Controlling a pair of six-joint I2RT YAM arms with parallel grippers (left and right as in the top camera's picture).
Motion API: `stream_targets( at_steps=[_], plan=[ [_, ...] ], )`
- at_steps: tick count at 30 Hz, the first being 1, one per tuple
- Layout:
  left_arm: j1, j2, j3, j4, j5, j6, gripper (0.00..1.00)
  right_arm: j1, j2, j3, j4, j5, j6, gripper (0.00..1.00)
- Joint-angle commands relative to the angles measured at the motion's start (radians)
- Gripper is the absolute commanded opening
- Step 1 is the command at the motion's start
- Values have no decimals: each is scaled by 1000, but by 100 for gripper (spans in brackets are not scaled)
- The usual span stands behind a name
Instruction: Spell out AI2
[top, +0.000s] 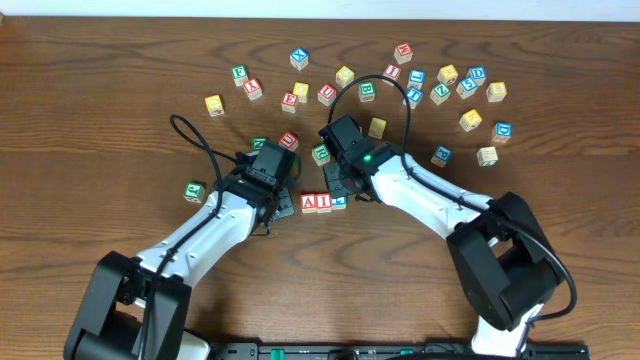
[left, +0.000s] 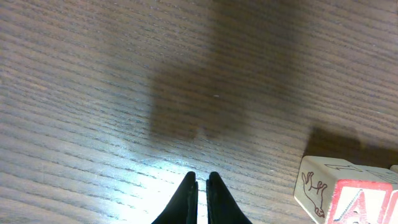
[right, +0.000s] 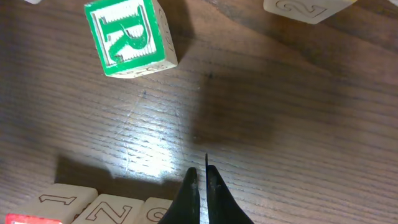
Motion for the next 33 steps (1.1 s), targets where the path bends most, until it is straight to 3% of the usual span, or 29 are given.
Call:
stream_targets(
  at_steps=[1, 33],
  plan=[
    [6, -21, 3, -6, -20, -5, 8, 10, 16, -3, 2, 11, 14, 1],
    [6, -21, 3, -3, -19, -5, 7, 27, 16, -3, -39, -30, 36, 1]
  ],
)
